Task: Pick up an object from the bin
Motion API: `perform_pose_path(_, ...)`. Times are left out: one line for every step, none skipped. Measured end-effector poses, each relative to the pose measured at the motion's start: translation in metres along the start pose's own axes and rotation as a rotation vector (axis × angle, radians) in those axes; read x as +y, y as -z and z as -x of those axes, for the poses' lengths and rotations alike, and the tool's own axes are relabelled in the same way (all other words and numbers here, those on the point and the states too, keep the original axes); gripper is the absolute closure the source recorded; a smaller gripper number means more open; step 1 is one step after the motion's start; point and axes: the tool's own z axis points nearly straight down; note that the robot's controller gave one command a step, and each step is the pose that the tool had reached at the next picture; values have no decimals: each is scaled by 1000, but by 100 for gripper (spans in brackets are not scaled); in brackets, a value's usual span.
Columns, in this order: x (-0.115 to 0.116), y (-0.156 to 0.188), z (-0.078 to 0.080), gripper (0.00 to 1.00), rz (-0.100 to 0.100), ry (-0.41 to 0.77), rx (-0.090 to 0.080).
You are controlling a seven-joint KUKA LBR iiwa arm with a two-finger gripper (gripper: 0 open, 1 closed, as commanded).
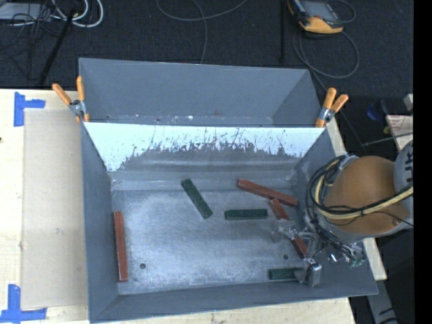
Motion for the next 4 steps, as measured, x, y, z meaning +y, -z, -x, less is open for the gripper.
perform_pose_path(-46, 51, 0, 0, 4, -54, 20)
perform_pose_path(-57, 17, 35, 0, 9, -45, 23)
perform_pose_path(-38, -4, 1, 0, 7, 33, 20)
perform_pose_path(-58, -5, 38, 0, 17, 61, 23)
